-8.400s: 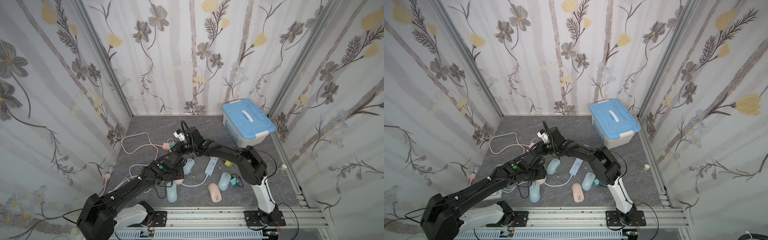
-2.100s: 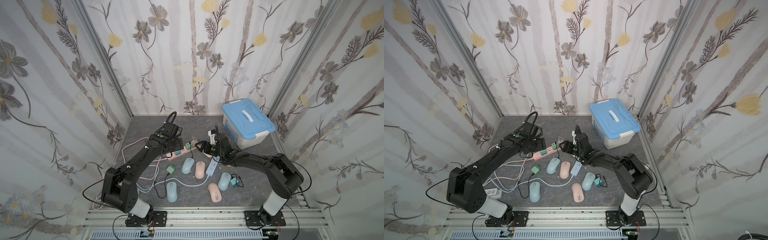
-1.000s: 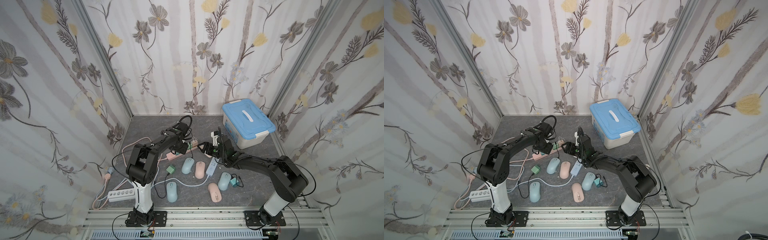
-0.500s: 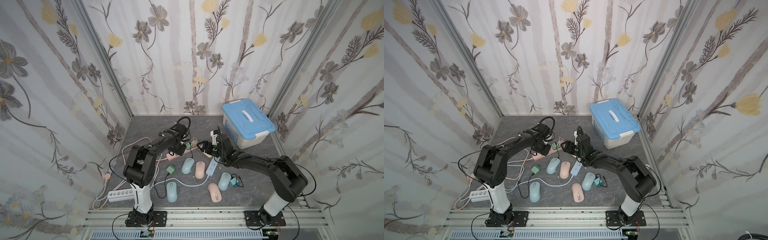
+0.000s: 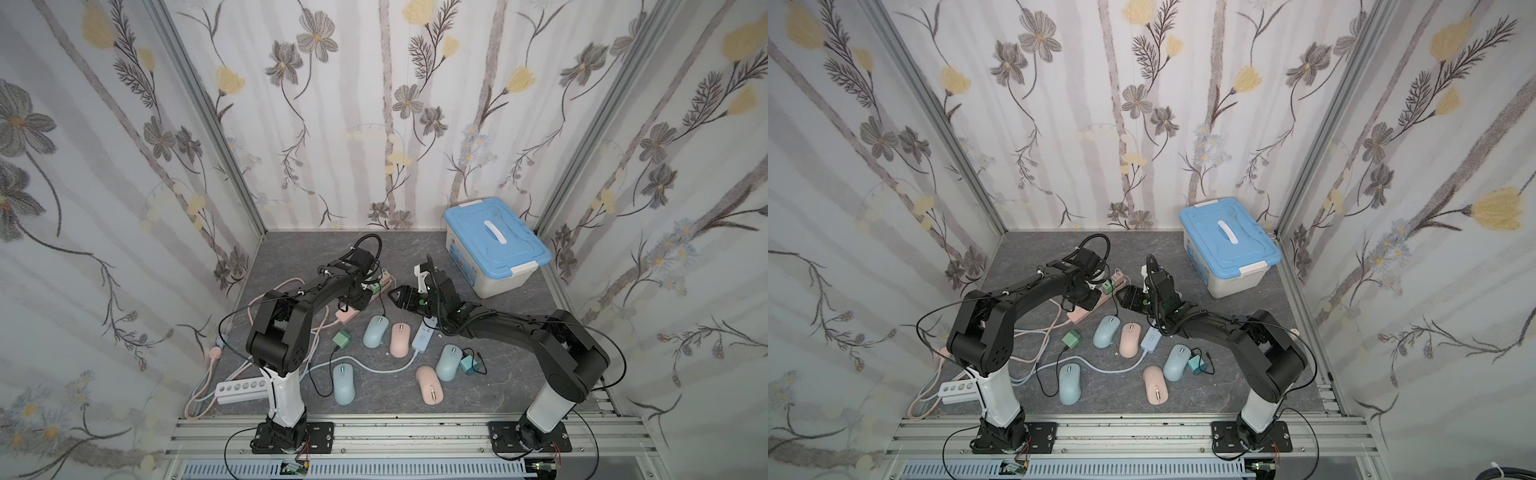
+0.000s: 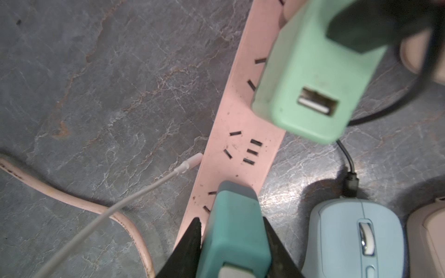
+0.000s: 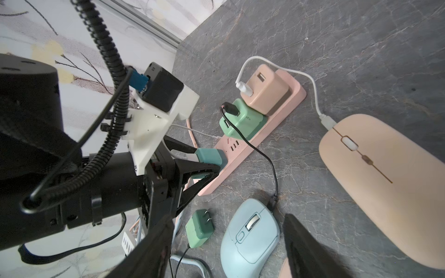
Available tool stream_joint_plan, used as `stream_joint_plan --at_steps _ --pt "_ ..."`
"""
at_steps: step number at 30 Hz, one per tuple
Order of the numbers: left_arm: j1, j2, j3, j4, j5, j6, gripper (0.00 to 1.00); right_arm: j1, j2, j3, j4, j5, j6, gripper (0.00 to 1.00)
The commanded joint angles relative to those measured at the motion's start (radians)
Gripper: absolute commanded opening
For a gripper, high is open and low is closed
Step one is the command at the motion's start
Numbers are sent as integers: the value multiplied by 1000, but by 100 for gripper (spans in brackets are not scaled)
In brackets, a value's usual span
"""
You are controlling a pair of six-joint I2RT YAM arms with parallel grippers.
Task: Unplug the wireless mouse
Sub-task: Remove the plug from the socket.
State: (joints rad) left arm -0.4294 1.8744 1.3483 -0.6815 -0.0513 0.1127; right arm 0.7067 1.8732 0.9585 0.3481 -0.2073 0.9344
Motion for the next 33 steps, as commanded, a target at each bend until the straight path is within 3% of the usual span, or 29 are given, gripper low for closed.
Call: stream_joint_plan --at_steps 1,9,15,24,33 --pt "0 -8 11 29 -3 0 25 5 13 14 23 -12 19 71" --pt "-9 -16 25 56 13 -11 0 23 67 60 42 -42 29 72" --pt "-19 -95 -23 121 37 4 0 28 145 133 76 -89 39 73" --pt "-18 -113 -35 128 54 1 0 -7 304 234 196 -156 202 61" --pt "-16 -94 -32 128 47 -2 0 9 415 363 97 -130 259 57"
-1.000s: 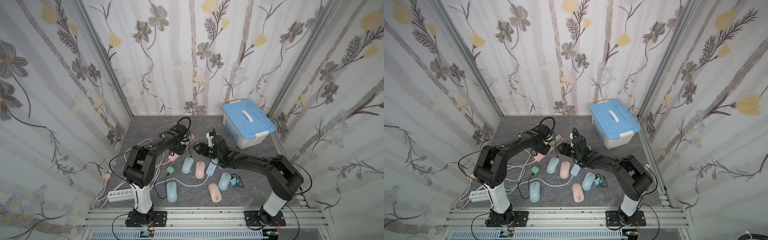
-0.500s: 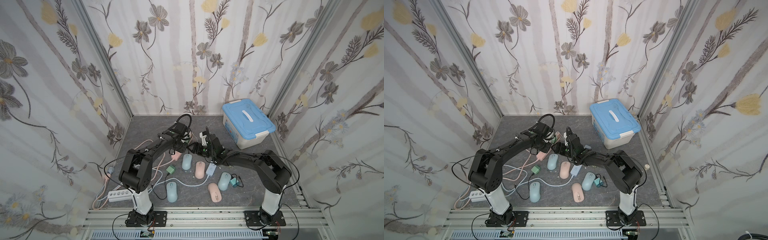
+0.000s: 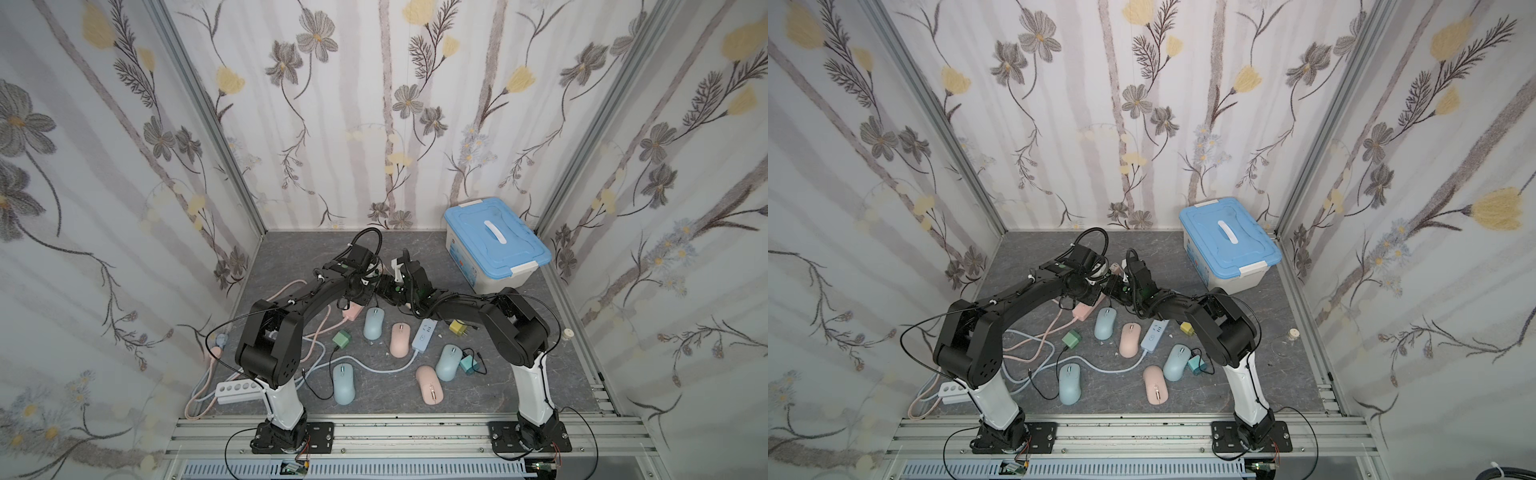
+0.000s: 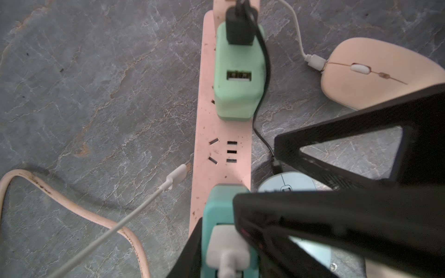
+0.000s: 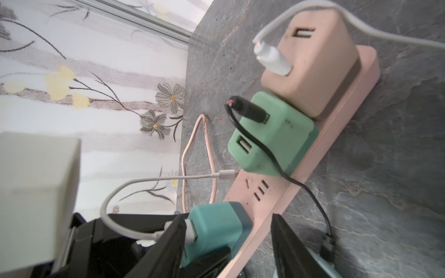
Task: Unplug the wireless mouse
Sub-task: Remove the plug from the socket.
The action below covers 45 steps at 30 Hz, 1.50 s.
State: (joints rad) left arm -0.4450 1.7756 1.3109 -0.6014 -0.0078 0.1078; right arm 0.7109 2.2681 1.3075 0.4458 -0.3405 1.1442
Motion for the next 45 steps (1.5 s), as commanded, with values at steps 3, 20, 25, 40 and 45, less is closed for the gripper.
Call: stream_joint_plan --at_steps 3,20,25,40,45 --pt "0 11 7 45 2 3 0 11 39 9 1 19 78 53" --pt "3 22 10 46 -12 -4 0 21 -32 -154 218 38 153 54" --pt "4 12 9 47 -14 -8 0 20 -15 -143 201 55 173 55" --pt "5 -13 2 51 4 -15 0 12 75 -68 208 74 274 52" --pt "5 -10 8 51 24 -21 0 6 92 -62 220 65 287 52"
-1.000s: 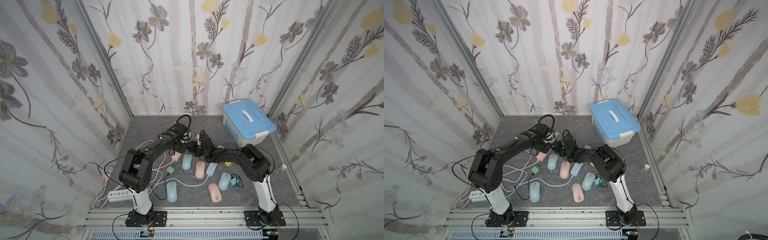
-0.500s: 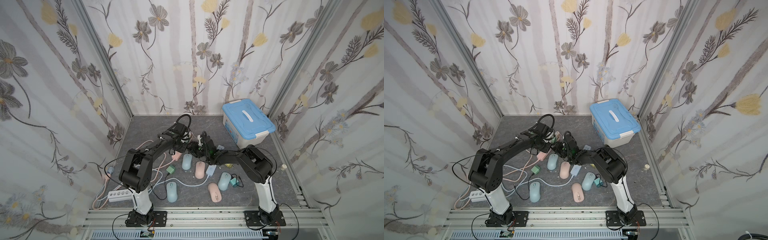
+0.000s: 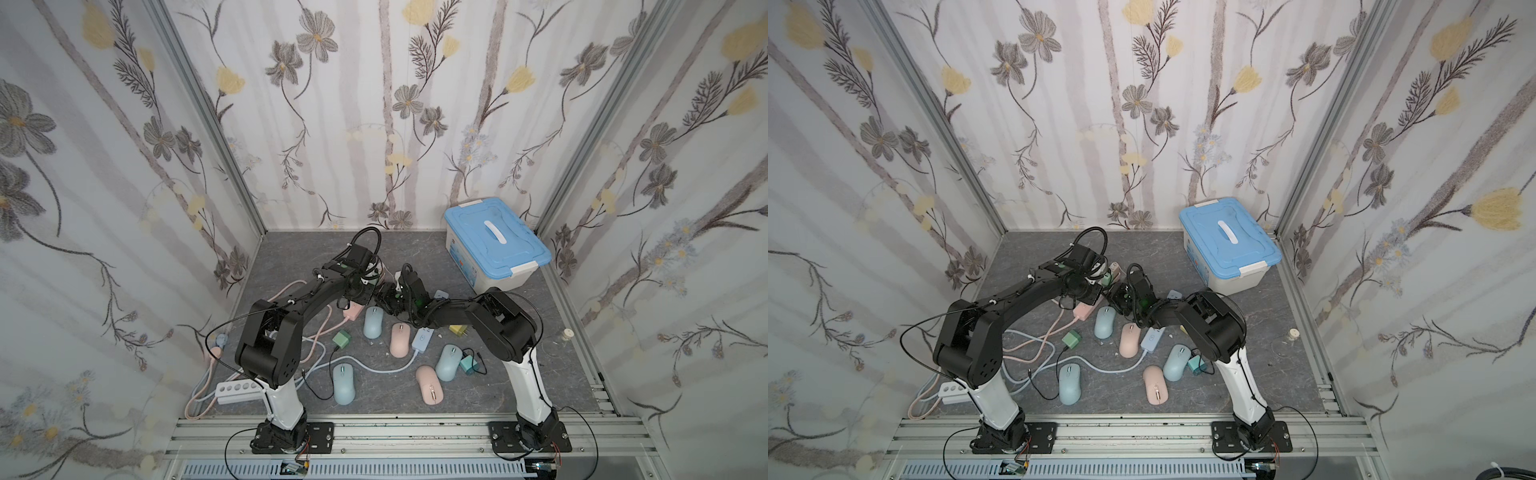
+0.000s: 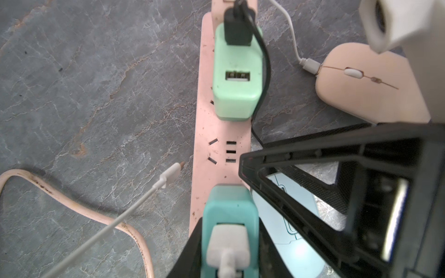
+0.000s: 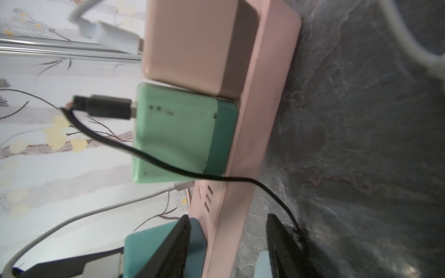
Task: Unplug the wireless mouse
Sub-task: Remove the plug from the socket.
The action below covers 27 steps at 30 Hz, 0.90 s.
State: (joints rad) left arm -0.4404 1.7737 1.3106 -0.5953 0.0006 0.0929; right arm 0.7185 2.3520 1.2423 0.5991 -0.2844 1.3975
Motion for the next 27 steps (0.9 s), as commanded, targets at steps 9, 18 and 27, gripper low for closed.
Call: stream_joint_plan --at_steps 9,18,27 --pt "0 -47 -11 80 83 -27 0 -6 43 21 161 10 93 54" --pt "0 -46 -17 101 139 -43 0 -7 80 53 196 26 138 47" --pt "-1 -4 37 33 122 -78 0 -2 86 40 213 39 140 24"
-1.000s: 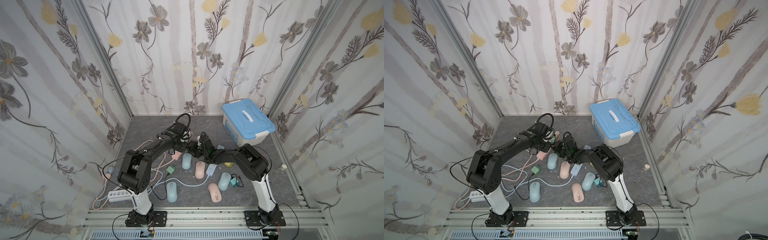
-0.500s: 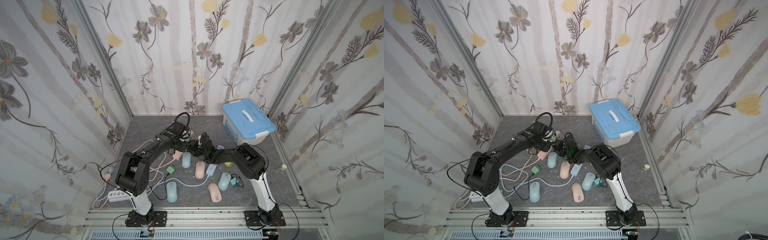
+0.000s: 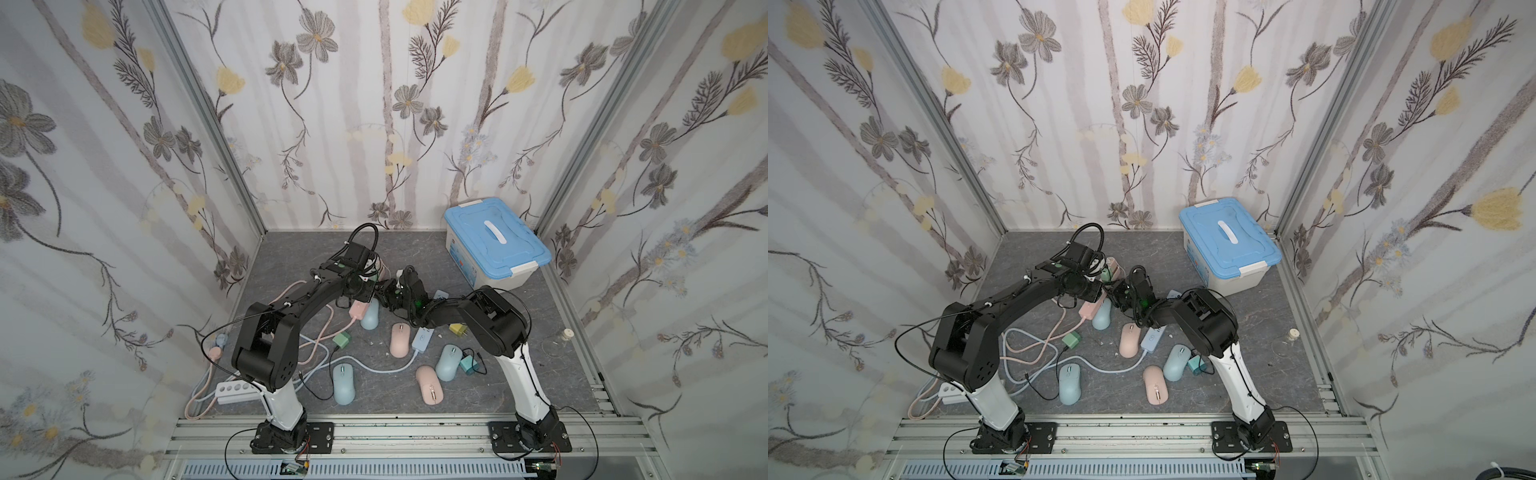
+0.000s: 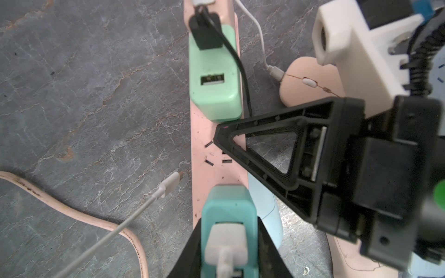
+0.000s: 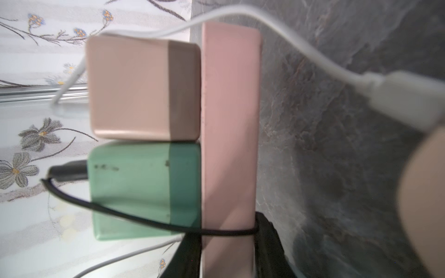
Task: Unplug the wireless mouse
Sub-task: Remove the plug from the socket.
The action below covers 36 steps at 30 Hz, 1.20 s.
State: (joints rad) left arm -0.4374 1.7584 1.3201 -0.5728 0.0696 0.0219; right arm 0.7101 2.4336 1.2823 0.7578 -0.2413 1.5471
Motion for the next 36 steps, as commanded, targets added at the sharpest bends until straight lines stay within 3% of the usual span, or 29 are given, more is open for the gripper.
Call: stream_joint_plan --at_steps 1,7,11,14,21,28,32,36 --pt "-6 12 28 12 46 -25 0 9 4 -3 56 0 -8 22" --pt "-20 -31 -65 149 -2 -189 0 18 -5 -33 93 42 17 8" --pt "-27 -21 -44 111 0 -195 0 23 -11 -51 117 62 24 1" --pt "-28 -42 -66 119 -1 -178 0 26 -7 -66 154 75 31 0" --pt "-32 -151 -269 401 38 -281 0 38 -6 -97 220 113 61 0" --pt "-23 -39 -115 199 208 -248 0 40 -4 -110 234 114 51 0" --pt "-24 -79 -185 301 155 -309 0 45 4 -120 254 126 63 0" --pt "-49 -162 -284 420 -1 -377 0 51 14 -117 252 134 74 0"
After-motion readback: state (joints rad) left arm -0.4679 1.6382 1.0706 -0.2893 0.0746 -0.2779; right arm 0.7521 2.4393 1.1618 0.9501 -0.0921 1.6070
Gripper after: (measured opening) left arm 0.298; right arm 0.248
